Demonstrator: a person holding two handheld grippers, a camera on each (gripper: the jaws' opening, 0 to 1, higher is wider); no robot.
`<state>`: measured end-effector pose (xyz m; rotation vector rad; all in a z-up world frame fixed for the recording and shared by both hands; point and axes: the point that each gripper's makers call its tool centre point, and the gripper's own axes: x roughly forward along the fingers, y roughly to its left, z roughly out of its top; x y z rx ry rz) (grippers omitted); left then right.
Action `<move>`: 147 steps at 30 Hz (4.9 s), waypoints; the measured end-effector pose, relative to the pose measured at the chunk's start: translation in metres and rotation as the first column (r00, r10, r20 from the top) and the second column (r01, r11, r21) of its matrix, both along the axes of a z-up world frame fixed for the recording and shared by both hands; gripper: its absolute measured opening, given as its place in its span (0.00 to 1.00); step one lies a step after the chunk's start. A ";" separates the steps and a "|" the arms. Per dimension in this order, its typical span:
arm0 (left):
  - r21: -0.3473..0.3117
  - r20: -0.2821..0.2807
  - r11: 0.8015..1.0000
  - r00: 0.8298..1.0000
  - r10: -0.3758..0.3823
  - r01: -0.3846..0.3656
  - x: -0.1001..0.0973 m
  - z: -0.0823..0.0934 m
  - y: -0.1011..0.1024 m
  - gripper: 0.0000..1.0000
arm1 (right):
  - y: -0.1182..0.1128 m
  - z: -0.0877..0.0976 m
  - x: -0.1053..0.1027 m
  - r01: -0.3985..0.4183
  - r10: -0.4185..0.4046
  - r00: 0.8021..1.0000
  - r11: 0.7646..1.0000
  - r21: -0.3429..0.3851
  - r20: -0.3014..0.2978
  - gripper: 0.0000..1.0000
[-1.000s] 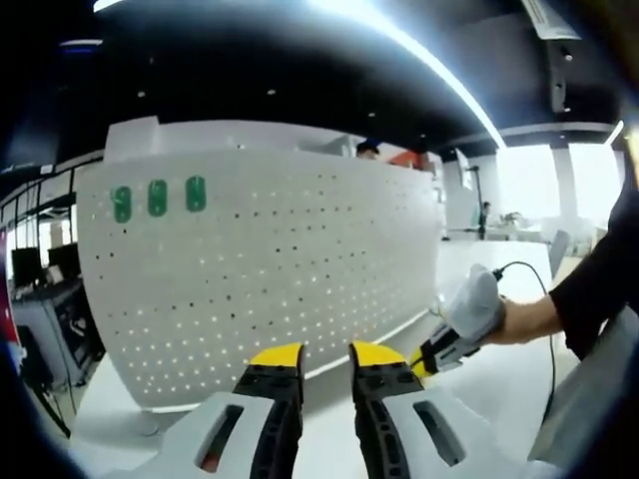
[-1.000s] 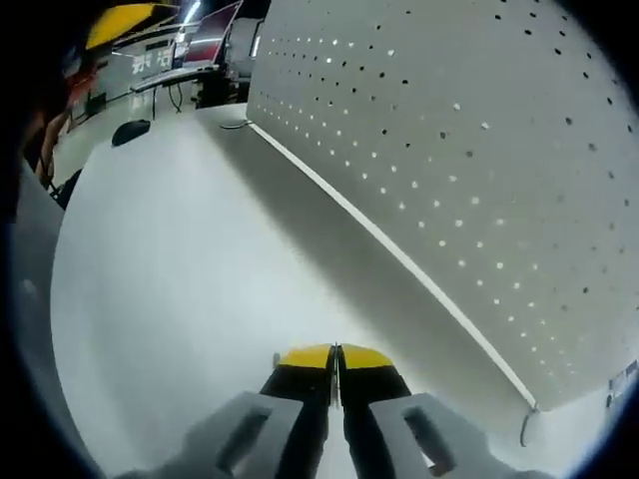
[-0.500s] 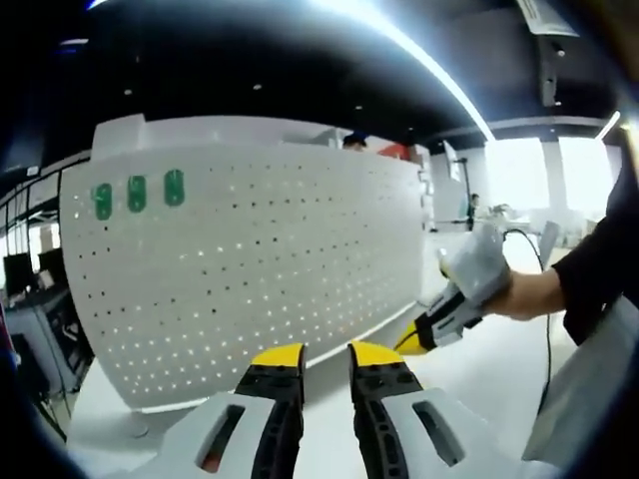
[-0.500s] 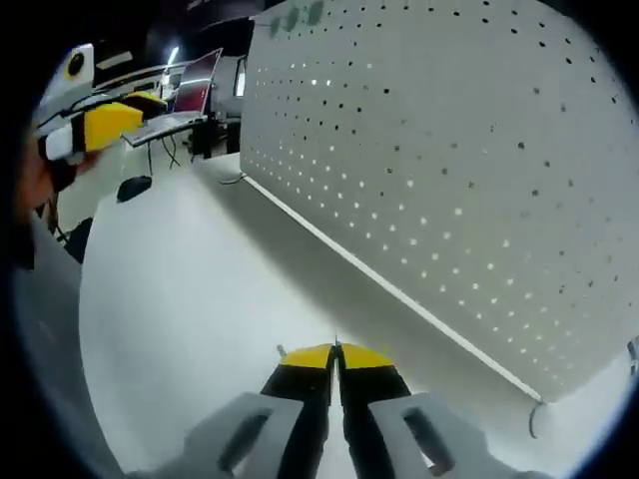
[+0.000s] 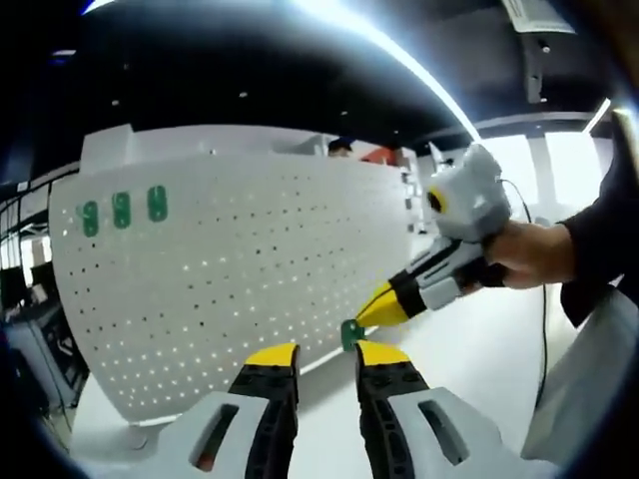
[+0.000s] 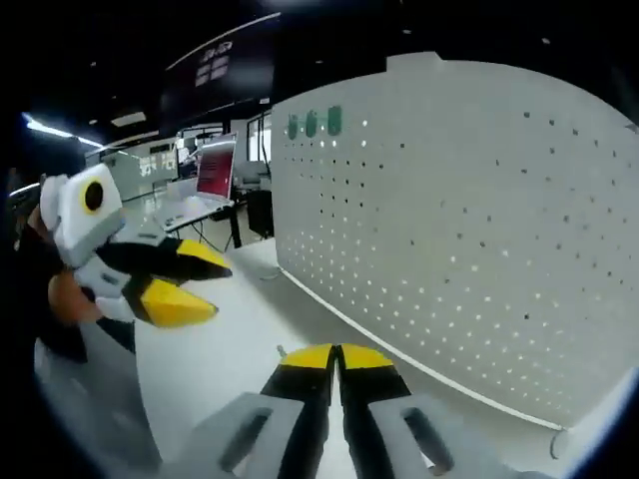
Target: Insert the hook assembly into the mounting plate slot until the hook locks in place.
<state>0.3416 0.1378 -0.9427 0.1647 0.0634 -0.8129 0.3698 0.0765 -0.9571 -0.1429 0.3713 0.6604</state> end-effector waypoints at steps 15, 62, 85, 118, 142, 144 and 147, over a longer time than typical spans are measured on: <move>0.024 0.051 1.000 0.999 -0.012 0.011 -0.005 0.006 -0.004 0.15 | 0.037 0.025 -0.026 -0.081 0.084 0.996 0.988 0.129 -0.024 0.00; 0.003 0.001 0.999 0.999 0.036 -0.036 0.004 -0.002 0.010 0.03 | 0.029 0.039 -0.040 -0.063 0.063 0.983 0.998 -0.002 0.171 0.38; 0.013 -0.043 0.997 0.996 0.075 -0.075 0.007 -0.016 0.015 0.03 | 0.011 0.021 -0.056 0.027 -0.039 0.963 0.999 0.047 0.267 0.50; -0.075 0.077 0.931 0.929 0.362 -0.357 0.114 0.120 0.020 0.03 | -0.019 0.056 -0.051 0.060 -0.119 0.940 0.980 0.188 0.318 0.54; -0.076 0.070 0.895 0.893 0.445 -0.440 0.179 0.144 0.015 0.03 | -0.023 0.067 -0.051 0.048 -0.132 0.940 0.964 0.261 0.314 0.56; -0.071 0.066 0.895 0.894 0.444 -0.439 0.180 0.142 0.013 0.03 | -0.023 0.068 -0.051 0.046 -0.133 0.940 0.962 0.268 0.314 0.56; -0.061 0.071 0.896 0.894 0.443 -0.439 0.181 0.140 0.010 0.03 | -0.023 0.068 -0.052 0.045 -0.133 0.941 0.961 0.274 0.311 0.56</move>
